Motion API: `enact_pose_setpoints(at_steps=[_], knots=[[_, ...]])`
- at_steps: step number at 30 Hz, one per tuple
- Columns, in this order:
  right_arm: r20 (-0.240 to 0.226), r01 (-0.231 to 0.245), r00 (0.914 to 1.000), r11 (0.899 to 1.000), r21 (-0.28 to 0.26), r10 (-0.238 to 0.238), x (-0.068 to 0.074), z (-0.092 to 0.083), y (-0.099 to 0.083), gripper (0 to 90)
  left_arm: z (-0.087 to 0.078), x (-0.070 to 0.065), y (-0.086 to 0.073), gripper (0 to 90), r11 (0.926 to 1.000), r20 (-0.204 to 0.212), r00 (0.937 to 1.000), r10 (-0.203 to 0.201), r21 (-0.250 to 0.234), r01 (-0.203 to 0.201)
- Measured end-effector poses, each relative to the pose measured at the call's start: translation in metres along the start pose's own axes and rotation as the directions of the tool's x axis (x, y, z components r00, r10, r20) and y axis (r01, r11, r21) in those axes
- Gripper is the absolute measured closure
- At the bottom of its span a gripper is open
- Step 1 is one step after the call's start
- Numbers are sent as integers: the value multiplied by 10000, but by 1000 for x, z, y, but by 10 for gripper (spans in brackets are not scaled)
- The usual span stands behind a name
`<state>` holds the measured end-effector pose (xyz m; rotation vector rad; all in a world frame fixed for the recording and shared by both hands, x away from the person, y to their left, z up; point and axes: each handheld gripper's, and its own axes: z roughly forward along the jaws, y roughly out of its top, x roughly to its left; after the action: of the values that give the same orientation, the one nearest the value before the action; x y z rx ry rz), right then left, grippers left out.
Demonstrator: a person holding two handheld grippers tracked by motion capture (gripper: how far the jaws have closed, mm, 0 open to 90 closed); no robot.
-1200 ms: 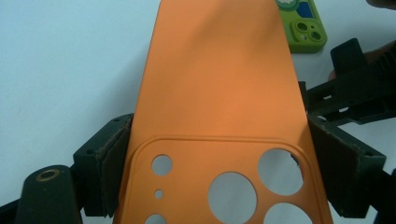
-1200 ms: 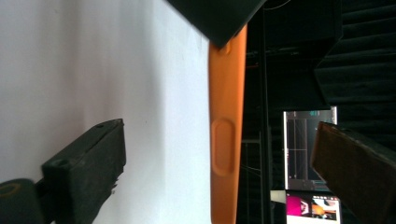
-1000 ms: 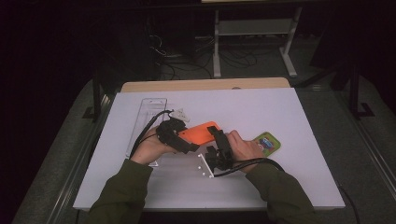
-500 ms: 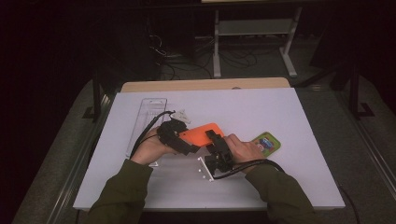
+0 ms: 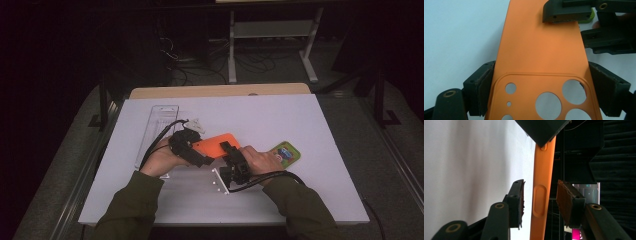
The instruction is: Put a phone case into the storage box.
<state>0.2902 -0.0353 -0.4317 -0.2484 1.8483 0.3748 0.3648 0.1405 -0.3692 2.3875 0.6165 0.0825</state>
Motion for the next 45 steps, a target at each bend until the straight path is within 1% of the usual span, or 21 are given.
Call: enact_pose_setpoints(at_steps=[1,2,8,13,15,17,20,21,22,23,24,26,27,30,34,37,38,40,43,44,45], knots=[[0,0,10000,10000,0,0,0,0,0,571,1,0,0,154,10000,12,10000,-20,-97,21],[36,-47,10000,10000,32,47,1,0,0,594,0,0,0,154,9999,-9,9999,134,32,-134],[-43,-104,9999,9999,16,104,0,0,1,673,1,0,0,154,9999,10,9999,114,103,-114],[-132,-83,9999,10000,-3,83,0,0,1,703,2,0,0,154,9999,34,9999,95,50,-95],[-141,-41,9999,10000,-17,41,0,0,1,711,3,0,-1,153,10000,60,10000,-34,-66,34],[-106,7,9999,10000,-10,-7,-1,-1,1,723,2,1,0,153,10000,108,9999,41,57,-42],[-86,27,10000,10000,22,-27,-1,-1,2,734,2,1,0,152,10000,152,9998,-90,-18,90],[-27,135,9999,9999,6,-135,-1,-1,2,742,2,2,0,152,10000,178,9998,-70,22,70],[-7,184,9998,9998,46,-184,-1,-1,2,751,2,1,-1,152,9998,204,9996,-209,-51,210],[89,215,9997,9997,66,-216,-1,-1,3,766,1,3,-1,152,9999,275,9995,-134,20,134],[194,187,9996,9998,101,-189,-1,-1,3,786,1,3,-1,151,9993,343,9988,-342,-163,348],[275,111,9996,9999,103,-114,-1,-1,3,792,1,4,-1,151,9995,371,9989,-279,-160,285],[301,82,9995,9999,76,-85,-1,-2,2,794,1,3,-1,151,9989,382,9985,-392,-260,402],[436,96,9990,10000,21,-97,1,-2,2,797,0,4,-1,148,9995,469,9985,-300,-125,306],[484,27,9988,10000,-59,-24,-1,-4,2,799,-1,4,-2,144,9982,618,9969,-496,-318,516],[659,-43,9978,9999,-159,54,-1,-4,2,806,-4,3,-2,136,9980,637,9975,-319,-531,353],[376,35,9993,10000,-65,-32,-2,-5,2,807,-5,3,-2,129,9975,640,9975,-309,-610,348],[365,12,9993,10000,-22,-11,0,-4,1,807,-7,3,-2,100,9957,818,9955,-469,-762,532],[371,24,9993,10000,12,-25,0,-3,0,806,-10,5,-2,55,9950,748,9965,-376,-900,443],[382,5,9993,10000,3,-5,0,-3,0,806,-12,6,-2,35,9932,833,9952,-506,-1006,589],[379,0,9993,10000,5,0,-1,-3,-1,806,-14,7,-3,21,9937,825,9958,-399,-1015,482]])
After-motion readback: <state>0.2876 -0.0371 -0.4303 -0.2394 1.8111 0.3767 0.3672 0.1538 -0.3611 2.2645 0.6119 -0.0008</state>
